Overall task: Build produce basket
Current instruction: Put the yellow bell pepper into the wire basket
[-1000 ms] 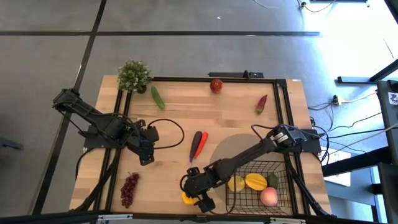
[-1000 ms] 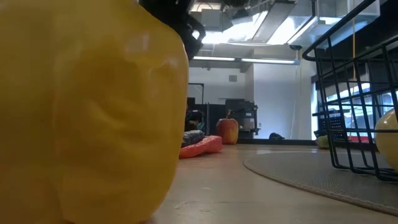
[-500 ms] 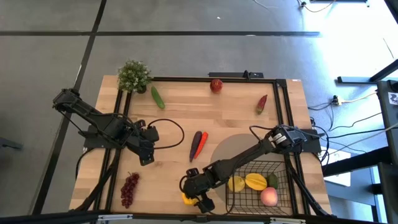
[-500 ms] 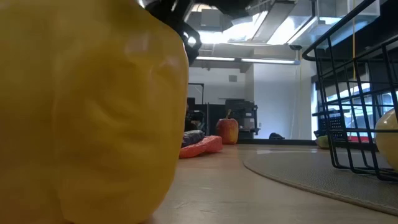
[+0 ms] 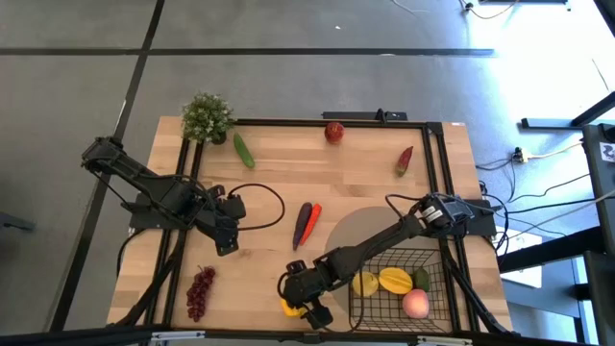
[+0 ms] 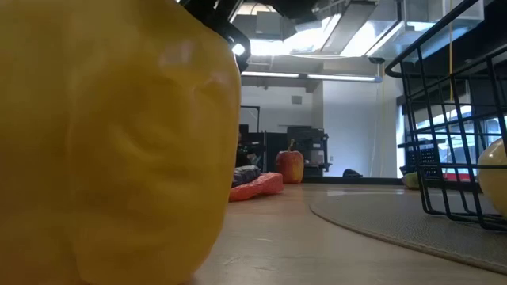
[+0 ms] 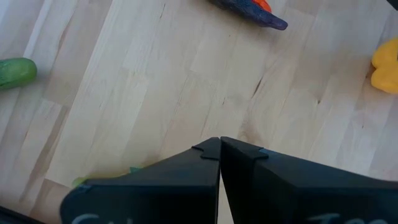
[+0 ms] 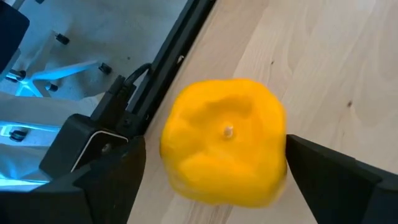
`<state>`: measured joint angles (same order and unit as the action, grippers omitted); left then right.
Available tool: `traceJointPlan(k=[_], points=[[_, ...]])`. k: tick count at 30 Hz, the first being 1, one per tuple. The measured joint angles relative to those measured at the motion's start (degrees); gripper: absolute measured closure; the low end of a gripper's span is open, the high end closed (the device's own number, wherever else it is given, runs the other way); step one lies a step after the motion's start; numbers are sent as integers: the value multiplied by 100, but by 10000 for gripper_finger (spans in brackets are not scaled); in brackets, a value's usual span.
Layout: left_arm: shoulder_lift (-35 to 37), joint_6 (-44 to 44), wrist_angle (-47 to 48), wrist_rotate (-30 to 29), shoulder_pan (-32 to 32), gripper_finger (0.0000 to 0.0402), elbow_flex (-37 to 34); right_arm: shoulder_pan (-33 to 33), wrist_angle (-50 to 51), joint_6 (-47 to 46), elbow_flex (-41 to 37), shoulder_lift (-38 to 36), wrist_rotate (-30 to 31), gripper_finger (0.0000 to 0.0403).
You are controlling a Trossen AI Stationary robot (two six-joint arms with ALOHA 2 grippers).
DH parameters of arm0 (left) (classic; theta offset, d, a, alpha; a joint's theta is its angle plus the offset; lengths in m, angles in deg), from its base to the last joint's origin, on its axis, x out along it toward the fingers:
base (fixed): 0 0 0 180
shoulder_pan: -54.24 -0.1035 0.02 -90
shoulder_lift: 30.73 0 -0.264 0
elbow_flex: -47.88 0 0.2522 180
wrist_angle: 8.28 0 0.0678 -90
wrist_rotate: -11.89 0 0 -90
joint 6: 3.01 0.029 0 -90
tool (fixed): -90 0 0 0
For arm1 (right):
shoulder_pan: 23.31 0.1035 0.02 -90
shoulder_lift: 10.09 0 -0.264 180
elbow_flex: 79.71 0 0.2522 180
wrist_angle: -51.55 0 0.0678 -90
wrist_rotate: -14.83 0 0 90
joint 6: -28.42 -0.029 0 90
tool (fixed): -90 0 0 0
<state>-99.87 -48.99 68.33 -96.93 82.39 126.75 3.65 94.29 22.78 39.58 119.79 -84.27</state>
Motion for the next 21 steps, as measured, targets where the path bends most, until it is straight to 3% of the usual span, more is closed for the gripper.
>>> traceJointPlan(k=[15, 21], points=[[0, -2, 0, -1, 1, 401, 0, -15, -33, -8, -2, 125, -210, 32], [0, 0, 2, -1, 1, 401, 0, -20, -48, -62, -2, 125, -413, 71]])
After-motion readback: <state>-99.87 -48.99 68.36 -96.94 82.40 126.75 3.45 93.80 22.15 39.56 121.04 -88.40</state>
